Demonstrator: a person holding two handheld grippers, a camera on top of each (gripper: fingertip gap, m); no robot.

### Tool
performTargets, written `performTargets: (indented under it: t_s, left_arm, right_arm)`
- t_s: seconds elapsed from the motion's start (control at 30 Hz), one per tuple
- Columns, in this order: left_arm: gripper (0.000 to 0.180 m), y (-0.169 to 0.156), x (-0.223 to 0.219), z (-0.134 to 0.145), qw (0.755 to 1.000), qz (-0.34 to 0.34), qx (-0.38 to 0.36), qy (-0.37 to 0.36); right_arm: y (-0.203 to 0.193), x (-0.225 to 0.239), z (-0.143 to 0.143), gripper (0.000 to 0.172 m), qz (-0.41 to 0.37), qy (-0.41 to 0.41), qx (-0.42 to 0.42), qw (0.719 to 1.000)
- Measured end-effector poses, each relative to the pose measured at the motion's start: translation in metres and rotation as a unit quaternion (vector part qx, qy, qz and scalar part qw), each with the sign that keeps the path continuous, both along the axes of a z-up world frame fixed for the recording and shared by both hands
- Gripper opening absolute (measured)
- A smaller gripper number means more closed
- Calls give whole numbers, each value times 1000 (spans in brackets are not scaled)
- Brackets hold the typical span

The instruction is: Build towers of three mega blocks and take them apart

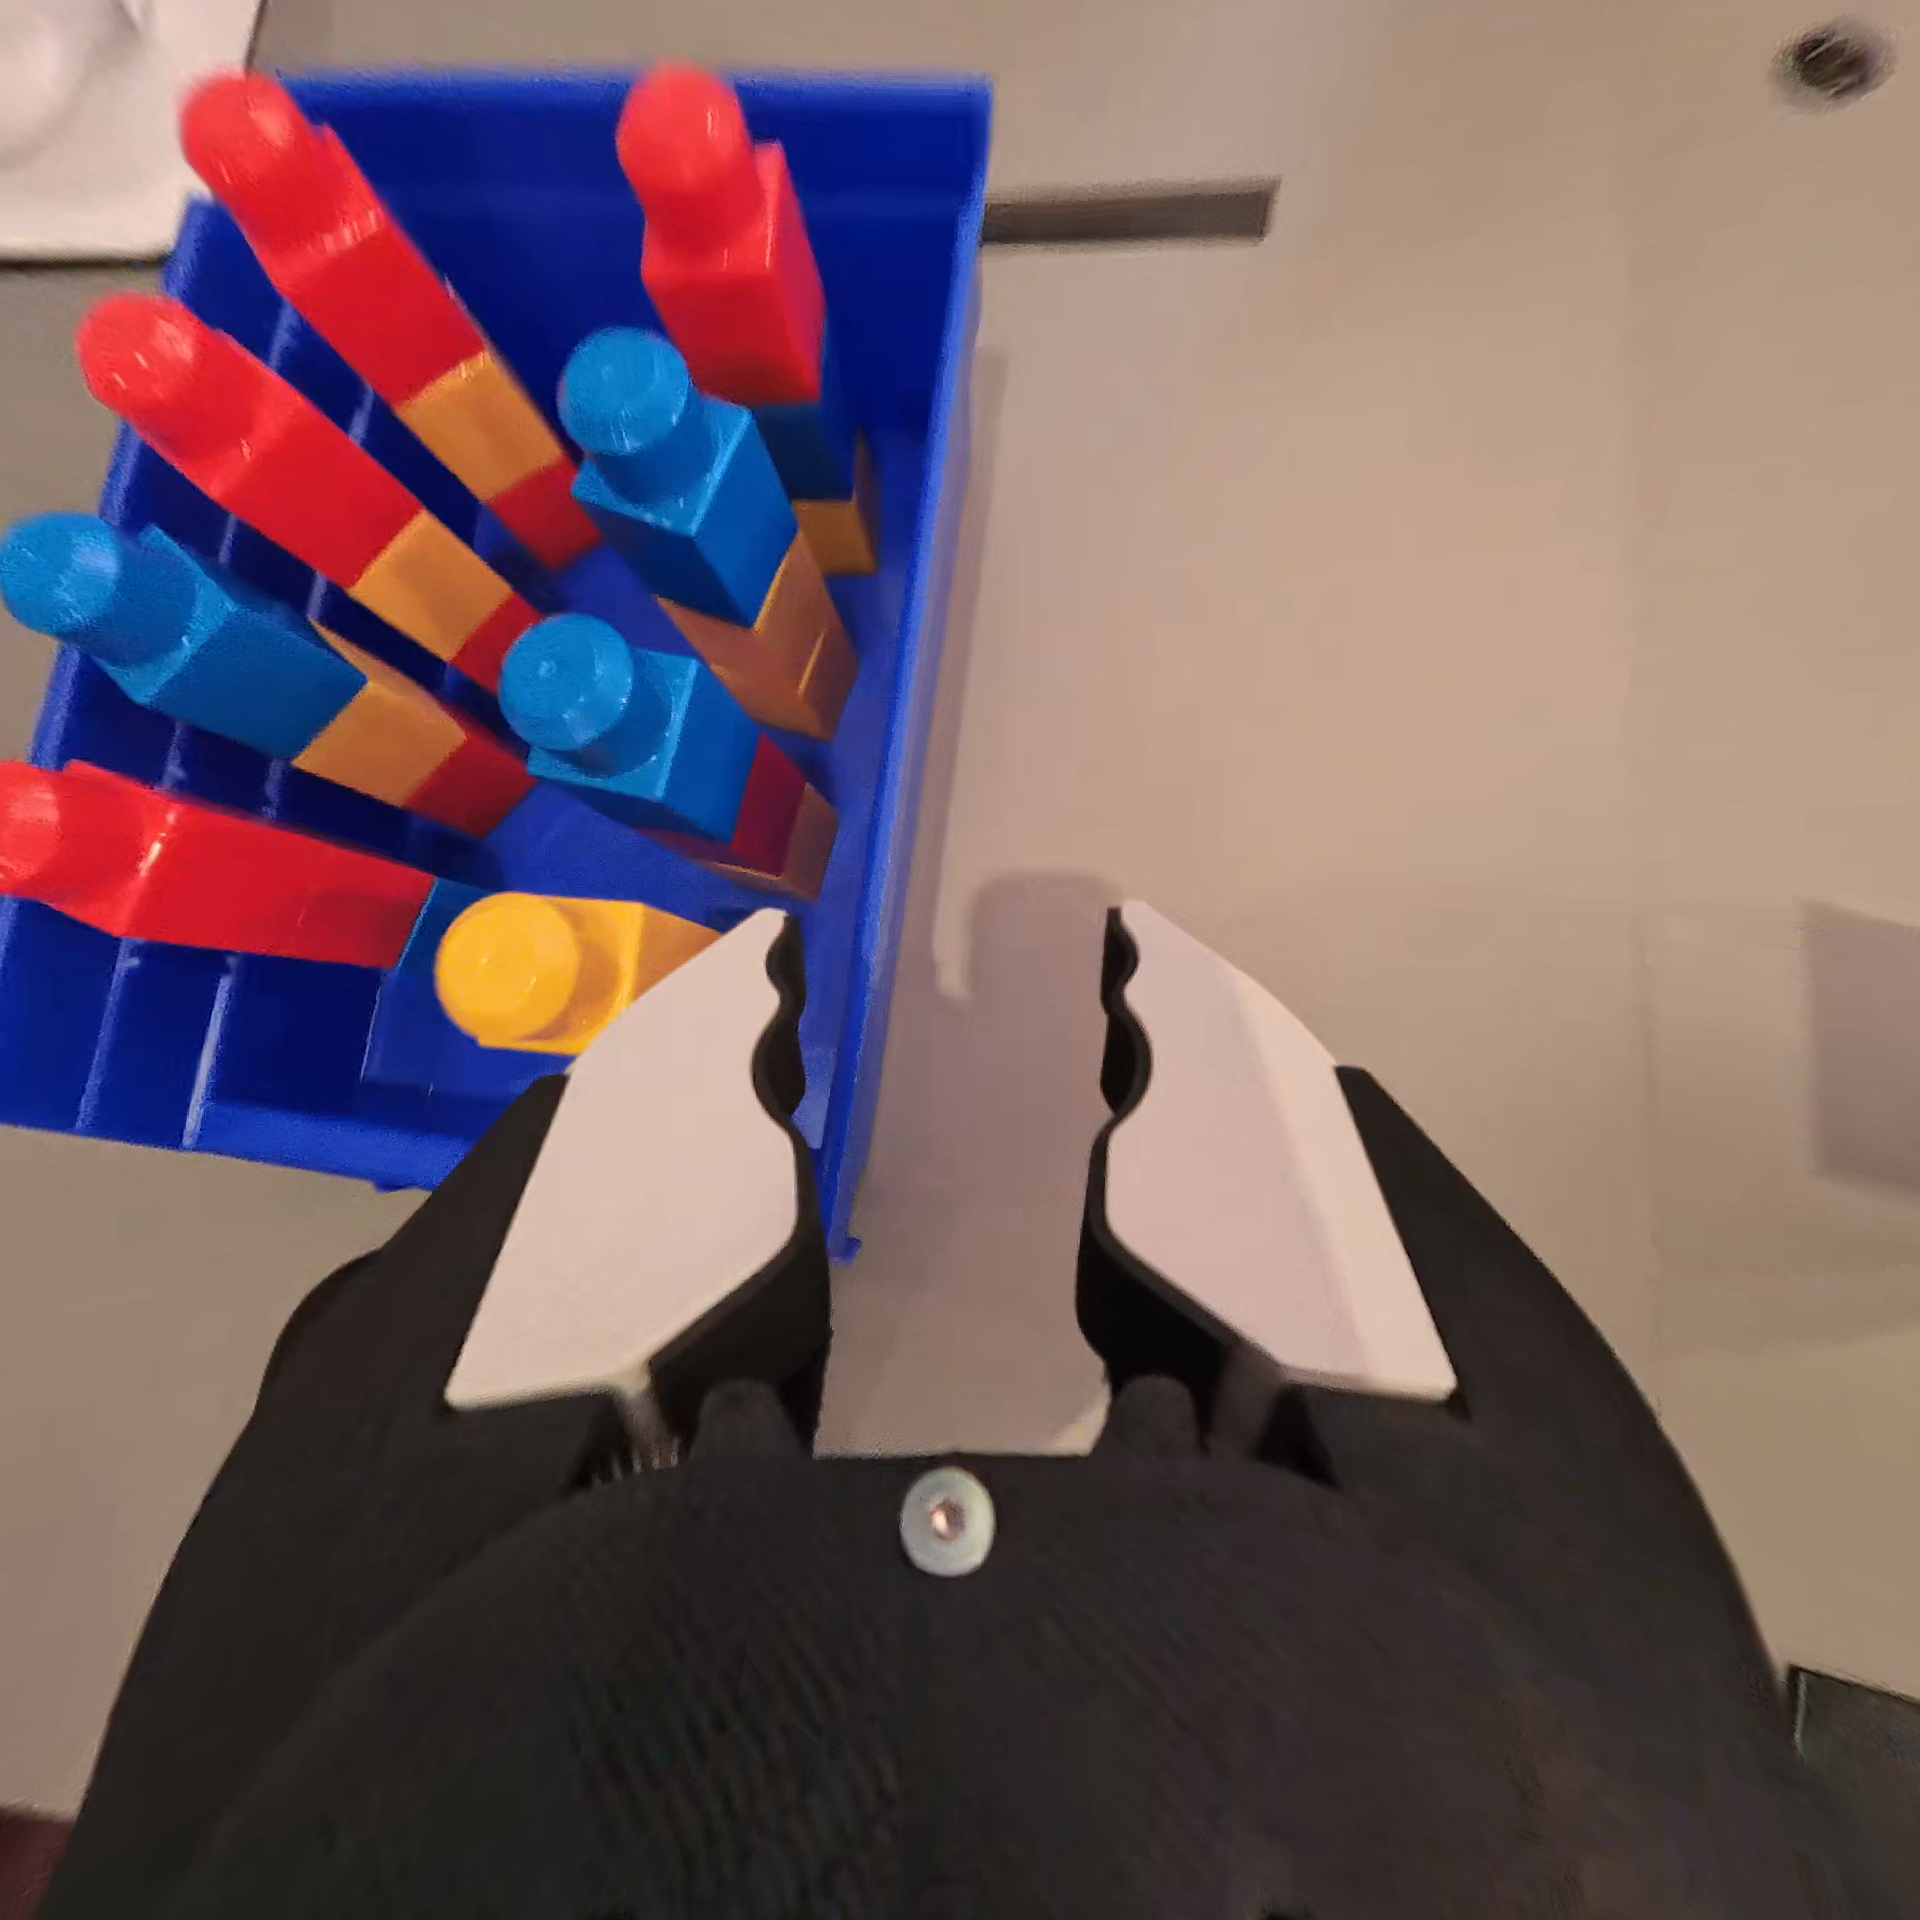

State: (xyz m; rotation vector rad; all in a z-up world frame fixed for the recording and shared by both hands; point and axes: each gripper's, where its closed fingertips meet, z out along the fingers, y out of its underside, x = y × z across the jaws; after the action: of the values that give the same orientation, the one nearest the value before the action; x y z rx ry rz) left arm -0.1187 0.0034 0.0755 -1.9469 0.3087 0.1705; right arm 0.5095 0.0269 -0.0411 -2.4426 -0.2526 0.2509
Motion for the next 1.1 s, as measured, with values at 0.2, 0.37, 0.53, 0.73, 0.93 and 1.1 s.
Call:
performTargets:
  t_s: [0.2, 0.37, 0.53, 0.73, 0.93, 1.1]
  left_arm:
    - [76, 1, -1, -1, 1000, 13, 12, 19]
    - [77, -7, -16, 0, 1000, 18, -7, 14]
    - [75, -37, -99, -3, 995, 81, -54, -30]
    - [52, -70, -182, -41, 976, 71, -151, -137]
    - [59, -90, -194, -86, 947, 58, -239, -207]
    - [72, -94, -182, -132, 917, 50, -321, -232]
  right_arm:
    - [16, -24, -34, 56, 38, 17, -74, 996]
    - [24, -31, -47, 52, 43, 4, -109, 993]
    - [28, -32, -59, 48, 51, -21, -145, 988]
    - [27, -25, -86, 36, 36, -39, -218, 975]
    - [24, -33, -96, 10, 49, -39, -270, 961]
    - [14, -31, -97, 12, 59, -57, -327, 941]
